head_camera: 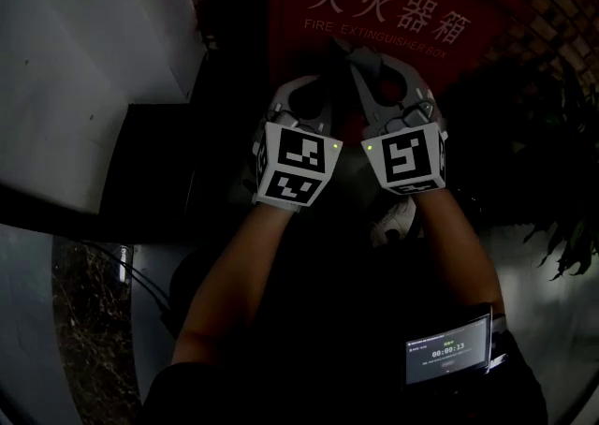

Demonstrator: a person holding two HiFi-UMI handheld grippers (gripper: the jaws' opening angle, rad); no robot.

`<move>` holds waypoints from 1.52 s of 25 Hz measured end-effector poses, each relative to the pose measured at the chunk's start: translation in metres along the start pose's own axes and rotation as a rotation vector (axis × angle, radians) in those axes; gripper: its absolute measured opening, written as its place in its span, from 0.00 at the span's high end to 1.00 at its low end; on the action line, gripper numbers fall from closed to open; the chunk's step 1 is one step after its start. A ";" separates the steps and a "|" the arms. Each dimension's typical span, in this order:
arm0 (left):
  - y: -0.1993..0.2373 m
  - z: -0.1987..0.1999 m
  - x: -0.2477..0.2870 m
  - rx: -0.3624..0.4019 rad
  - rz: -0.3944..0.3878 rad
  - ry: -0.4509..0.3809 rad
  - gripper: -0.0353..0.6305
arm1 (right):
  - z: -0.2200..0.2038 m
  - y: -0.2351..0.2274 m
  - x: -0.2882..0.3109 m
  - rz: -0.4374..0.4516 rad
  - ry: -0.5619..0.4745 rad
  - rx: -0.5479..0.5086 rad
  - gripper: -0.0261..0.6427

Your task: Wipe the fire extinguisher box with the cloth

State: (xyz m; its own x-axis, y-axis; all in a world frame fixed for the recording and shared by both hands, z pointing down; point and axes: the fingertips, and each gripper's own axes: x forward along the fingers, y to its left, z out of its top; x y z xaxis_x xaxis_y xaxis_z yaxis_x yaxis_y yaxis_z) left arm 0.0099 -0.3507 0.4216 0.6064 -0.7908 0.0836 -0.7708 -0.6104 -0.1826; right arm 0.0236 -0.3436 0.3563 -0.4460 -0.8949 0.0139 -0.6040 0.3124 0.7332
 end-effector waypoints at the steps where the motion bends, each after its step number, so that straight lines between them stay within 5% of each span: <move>1: 0.001 0.003 -0.001 -0.016 0.000 -0.005 0.94 | 0.015 -0.019 0.000 -0.032 -0.023 -0.014 0.92; 6: 0.007 0.027 -0.005 -0.082 -0.004 -0.050 0.94 | 0.061 -0.089 0.005 -0.148 -0.076 -0.053 0.92; 14: 0.008 0.050 -0.009 -0.107 -0.012 -0.110 0.94 | 0.071 -0.116 0.016 -0.185 -0.072 -0.106 0.92; 27: -0.003 0.041 -0.002 -0.132 -0.015 -0.136 0.94 | 0.038 -0.083 0.017 -0.149 -0.043 -0.103 0.92; 38: -0.003 -0.016 0.014 -0.193 -0.005 -0.019 0.94 | -0.016 -0.025 0.016 -0.051 0.033 -0.118 0.92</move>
State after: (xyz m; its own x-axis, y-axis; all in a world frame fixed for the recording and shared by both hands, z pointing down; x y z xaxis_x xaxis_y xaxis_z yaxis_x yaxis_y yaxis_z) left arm 0.0181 -0.3606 0.4386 0.6127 -0.7877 0.0647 -0.7896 -0.6135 0.0087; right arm 0.0427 -0.3706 0.3490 -0.3935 -0.9193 -0.0047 -0.5423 0.2279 0.8087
